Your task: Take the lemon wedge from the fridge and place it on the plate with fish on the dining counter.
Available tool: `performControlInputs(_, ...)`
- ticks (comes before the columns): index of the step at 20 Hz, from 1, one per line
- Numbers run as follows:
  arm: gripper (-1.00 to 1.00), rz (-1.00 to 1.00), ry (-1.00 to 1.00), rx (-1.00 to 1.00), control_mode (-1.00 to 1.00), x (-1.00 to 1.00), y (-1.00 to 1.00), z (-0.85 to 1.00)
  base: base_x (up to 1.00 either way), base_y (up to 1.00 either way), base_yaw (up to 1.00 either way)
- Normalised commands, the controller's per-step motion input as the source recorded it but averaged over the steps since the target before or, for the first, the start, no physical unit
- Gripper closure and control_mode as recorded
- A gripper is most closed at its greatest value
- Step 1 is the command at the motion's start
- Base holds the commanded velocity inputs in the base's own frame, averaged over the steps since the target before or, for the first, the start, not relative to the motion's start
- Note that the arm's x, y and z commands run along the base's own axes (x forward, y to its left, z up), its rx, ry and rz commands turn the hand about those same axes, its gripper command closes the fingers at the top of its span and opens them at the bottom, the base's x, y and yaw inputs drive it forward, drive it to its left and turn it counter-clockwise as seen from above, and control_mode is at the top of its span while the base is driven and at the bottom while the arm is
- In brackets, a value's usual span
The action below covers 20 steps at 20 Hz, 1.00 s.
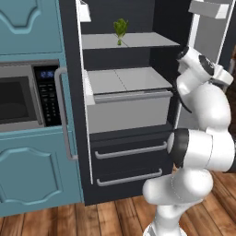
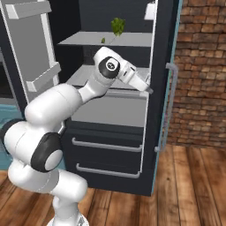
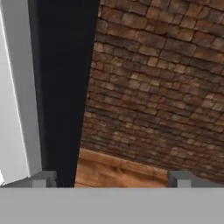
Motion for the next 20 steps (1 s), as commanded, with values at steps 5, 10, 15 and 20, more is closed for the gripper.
performControlInputs(5,-1.0,0.09,0.0,0.0,-1.0,-0.97,0.46,0.07,0.0,0.0,0.0)
performControlInputs(10,-1.0,0.25,0.0,0.0,-1.0,-0.94,1.0,0.07,0.0,0.0,0.0)
performControlInputs(15,-1.0,0.29,-0.11,0.13,-1.0,-0.99,0.83,0.0,0.0,0.0,0.0)
performControlInputs(20,-1.0,0.33,-0.14,0.2,-1.0,-0.41,0.95,0.0,0.0,0.0,0.0)
